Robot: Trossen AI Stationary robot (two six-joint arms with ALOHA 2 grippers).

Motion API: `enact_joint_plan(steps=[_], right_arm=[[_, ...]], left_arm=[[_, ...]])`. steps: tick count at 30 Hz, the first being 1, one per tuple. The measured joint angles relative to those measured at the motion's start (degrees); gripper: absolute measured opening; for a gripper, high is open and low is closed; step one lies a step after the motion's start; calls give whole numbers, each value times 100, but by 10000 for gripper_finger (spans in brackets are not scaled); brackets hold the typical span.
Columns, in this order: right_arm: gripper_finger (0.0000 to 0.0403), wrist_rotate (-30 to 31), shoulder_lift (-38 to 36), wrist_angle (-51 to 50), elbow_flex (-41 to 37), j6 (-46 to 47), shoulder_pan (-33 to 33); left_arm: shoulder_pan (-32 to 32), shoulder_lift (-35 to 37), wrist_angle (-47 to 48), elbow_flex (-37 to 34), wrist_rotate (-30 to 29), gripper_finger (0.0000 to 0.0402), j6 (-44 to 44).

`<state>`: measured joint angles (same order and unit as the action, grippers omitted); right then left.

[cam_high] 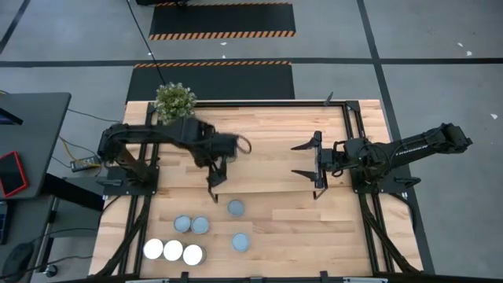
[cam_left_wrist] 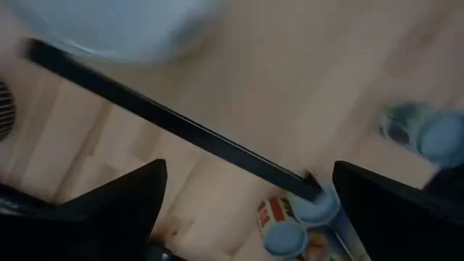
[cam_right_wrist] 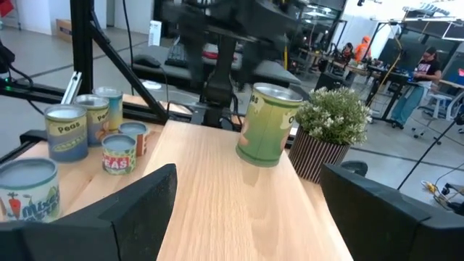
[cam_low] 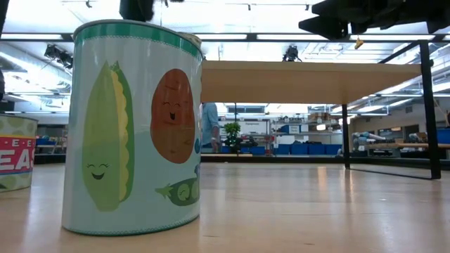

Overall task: Pick and place cans onto a shelf
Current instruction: Put the canned peas on the shelf

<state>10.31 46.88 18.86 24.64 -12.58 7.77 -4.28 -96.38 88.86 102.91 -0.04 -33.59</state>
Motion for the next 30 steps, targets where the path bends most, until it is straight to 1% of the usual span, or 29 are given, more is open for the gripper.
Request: enact_joint_plan(steps=[5, 10, 12, 14, 17, 20, 23, 25, 27, 30], right_arm=[[347, 0, 0, -89, 0, 4, 0], [347, 0, 1, -183, 0, -18, 0], [347, 1, 1, -250, 0, -72, 0], [347, 0, 0, -308, 0, -96, 0], [347, 2, 19, -302, 0, -112, 0], [347, -104, 83, -337, 2, -131, 13], [347, -189, 244, -274, 2, -182, 83], [347, -188, 344, -152, 2, -282, 166], [347, -184, 418, -137, 2, -387, 254], [347, 38, 467, -163, 2, -411, 379]], left_arm=[[-947, -4, -411, 0, -142, 400, -768], [-1956, -4, -638, 0, -570, 400, -1948], [-2339, -46, -833, 0, -833, 400, -2529], [-2722, -136, -1101, 0, -1080, 400, -2963], [-3149, -409, -1292, 0, -1230, 400, -3453], [-3422, -772, -1481, -5, -1243, 400, -3842], [-3519, -1090, -2241, -7, -1380, 400, -3792], [-3494, -1247, -2568, -7, -1367, 400, -3733], [-3468, -1378, -2664, -4, -1153, 400, -3752], [-3430, -1512, -2831, -7, -828, 400, -3857]])
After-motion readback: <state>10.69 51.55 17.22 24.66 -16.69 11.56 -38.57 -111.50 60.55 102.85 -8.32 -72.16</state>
